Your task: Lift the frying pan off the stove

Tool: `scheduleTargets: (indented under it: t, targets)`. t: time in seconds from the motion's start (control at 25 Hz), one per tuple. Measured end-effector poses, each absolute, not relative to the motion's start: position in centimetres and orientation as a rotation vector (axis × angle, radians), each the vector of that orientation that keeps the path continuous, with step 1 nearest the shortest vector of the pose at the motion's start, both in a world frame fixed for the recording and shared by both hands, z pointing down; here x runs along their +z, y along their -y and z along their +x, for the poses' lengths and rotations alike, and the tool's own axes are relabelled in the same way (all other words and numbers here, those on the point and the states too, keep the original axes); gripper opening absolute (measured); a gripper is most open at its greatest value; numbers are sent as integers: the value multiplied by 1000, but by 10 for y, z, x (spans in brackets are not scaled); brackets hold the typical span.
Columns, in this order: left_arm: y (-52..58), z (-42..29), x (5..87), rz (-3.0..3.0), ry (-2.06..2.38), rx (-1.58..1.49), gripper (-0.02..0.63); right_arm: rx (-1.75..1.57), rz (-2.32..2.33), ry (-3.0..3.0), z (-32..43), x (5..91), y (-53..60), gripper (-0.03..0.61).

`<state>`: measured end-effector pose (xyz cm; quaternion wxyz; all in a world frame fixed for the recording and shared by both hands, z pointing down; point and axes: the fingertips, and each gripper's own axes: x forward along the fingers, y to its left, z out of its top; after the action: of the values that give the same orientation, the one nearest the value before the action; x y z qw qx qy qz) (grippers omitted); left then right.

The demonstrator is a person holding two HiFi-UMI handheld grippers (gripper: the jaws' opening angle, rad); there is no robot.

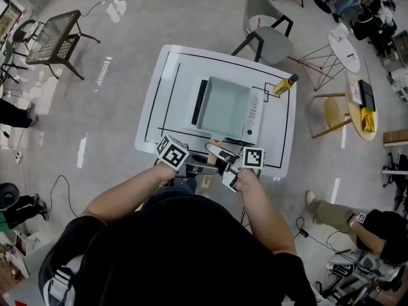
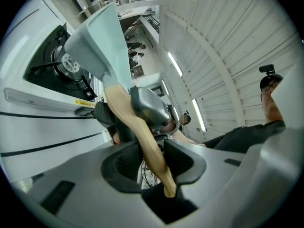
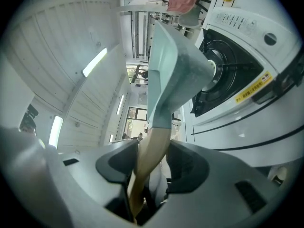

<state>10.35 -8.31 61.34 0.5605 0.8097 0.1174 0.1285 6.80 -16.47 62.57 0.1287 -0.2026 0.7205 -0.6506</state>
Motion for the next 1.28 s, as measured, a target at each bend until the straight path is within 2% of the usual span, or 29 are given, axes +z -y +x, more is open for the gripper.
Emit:
scheduleTargets:
  t: [1.28]
  targets:
    - [18, 90, 571, 1976, -297, 268, 150, -1825, -579, -2158, 55, 584, 101, 195]
